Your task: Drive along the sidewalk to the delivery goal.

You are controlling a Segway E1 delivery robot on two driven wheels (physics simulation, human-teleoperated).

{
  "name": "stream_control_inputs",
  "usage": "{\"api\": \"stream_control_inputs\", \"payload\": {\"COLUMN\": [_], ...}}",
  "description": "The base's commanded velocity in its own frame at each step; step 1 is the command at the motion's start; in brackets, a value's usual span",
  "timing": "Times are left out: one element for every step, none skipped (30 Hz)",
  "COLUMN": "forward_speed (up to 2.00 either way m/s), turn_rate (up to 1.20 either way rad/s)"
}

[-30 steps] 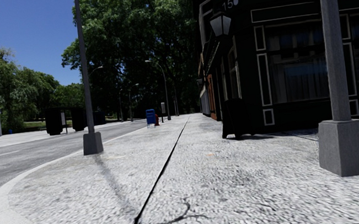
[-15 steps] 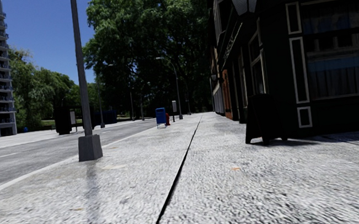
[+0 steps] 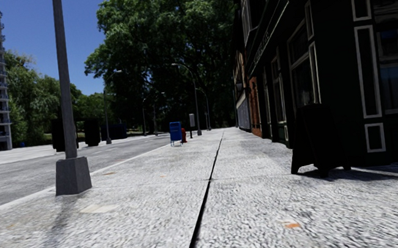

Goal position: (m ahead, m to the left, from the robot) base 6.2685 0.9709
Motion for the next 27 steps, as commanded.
{"api": "stream_control_inputs", "payload": {"forward_speed": [1.79,1.79,1.77,1.76,1.76,1.76,1.76,1.76,1.75,1.75,1.75,1.75,1.75,1.75,1.75,1.75,1.75,1.75,1.75,1.75,1.75,1.75,1.75,1.75,1.75,1.75,1.74], "turn_rate": [0.20,0.20,0.26,0.30,0.34,0.34,0.35,0.35,0.35,0.35,0.35,0.35,0.35,0.35,0.35,0.35,0.35,0.35,0.35,0.35,0.35,0.35,0.35,0.35,0.35,0.35,0.35]}}
